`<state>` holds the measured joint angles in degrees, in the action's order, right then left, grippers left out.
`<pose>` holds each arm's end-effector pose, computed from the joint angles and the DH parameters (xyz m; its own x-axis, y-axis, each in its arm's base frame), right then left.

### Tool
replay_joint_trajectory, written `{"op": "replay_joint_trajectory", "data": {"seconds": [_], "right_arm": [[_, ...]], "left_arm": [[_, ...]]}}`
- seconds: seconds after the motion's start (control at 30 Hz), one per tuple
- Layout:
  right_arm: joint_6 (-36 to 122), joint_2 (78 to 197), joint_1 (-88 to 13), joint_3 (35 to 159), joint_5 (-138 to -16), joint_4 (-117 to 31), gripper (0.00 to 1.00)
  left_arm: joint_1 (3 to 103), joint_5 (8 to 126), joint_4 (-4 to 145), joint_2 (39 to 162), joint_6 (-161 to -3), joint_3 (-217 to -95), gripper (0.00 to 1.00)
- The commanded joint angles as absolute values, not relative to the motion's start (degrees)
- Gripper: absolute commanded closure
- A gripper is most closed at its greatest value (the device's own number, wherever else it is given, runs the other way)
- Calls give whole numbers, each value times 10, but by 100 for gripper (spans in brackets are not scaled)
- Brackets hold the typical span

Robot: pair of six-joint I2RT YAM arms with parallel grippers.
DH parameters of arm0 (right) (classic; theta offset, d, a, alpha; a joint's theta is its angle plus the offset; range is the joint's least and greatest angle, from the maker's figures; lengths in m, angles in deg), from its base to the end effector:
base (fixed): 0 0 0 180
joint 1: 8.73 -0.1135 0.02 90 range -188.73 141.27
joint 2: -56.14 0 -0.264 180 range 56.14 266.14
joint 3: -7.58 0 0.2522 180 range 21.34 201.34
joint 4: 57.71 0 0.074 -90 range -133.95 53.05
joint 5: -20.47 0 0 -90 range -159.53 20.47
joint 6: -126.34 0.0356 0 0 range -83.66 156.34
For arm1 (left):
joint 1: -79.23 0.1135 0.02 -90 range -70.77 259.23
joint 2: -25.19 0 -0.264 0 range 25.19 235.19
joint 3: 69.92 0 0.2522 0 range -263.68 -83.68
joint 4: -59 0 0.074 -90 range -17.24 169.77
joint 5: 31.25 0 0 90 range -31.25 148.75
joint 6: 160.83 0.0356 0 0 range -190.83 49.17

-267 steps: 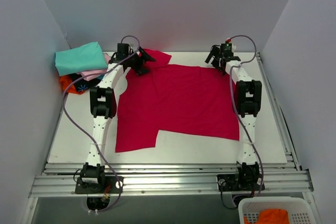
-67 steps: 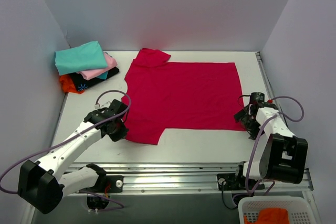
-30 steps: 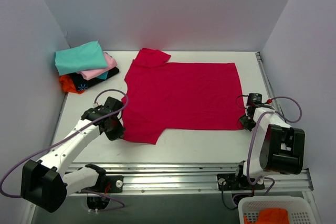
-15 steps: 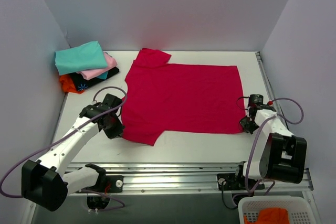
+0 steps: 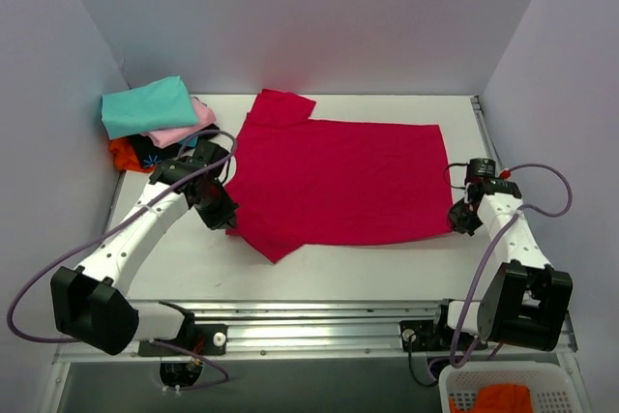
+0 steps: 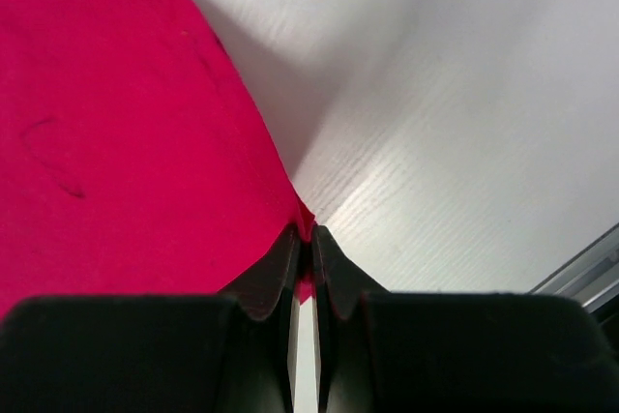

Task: Fold and stack the t-shirts
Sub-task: Fold the tshirt

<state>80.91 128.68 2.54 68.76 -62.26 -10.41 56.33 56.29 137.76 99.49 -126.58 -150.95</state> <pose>0.2393 -0.0523 0.2223 -0.4154 0.7926 -0.4464 0.7719 0.5667 0.2880 0.2151 -0.0892 0.2930 -0.8044 -0.5567 -0.2074 -0.5124 0.8268 -0.2320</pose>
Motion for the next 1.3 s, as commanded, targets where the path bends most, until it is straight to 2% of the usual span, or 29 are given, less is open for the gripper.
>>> {"op": "replay_joint_trajectory", "data": {"seconds": [0.0,0.27,0.4,0.5,0.6,0.63,0.67,0.77,0.83,0.97,1.03,1.27], "right_arm": [[794,1306,27,737,-611,-76,100],[791,1397,31,827,-620,-102,100],[796,1497,31,873,-631,-137,100],[807,1588,31,929,-633,-160,100],[819,1683,30,1004,-639,-167,100],[820,1705,30,1024,-642,-166,100],[822,1727,29,1045,-645,-159,100],[825,1785,27,1114,-643,-142,100],[822,1811,26,1156,-640,-131,100],[812,1839,27,1200,-638,-107,100],[808,1843,28,1206,-636,-104,100],[806,1833,31,1206,-619,-95,100]], "left_arm": [[571,583,1387,1040,-1265,-1579,98],[592,587,1377,1183,-1231,-1730,98],[616,621,1382,1293,-1202,-1838,98],[637,636,1396,1416,-1181,-1958,98],[650,642,1443,1556,-1164,-2116,98],[653,645,1452,1590,-1158,-2207,98],[654,652,1466,1659,-1148,-2253,98],[667,672,1516,1762,-1152,-2389,98],[678,692,1511,1780,-1161,-2395,98],[691,700,1428,1740,-1174,-2277,98],[699,707,1414,1730,-1178,-2257,98],[713,697,1416,1736,-1182,-2304,98]]}}
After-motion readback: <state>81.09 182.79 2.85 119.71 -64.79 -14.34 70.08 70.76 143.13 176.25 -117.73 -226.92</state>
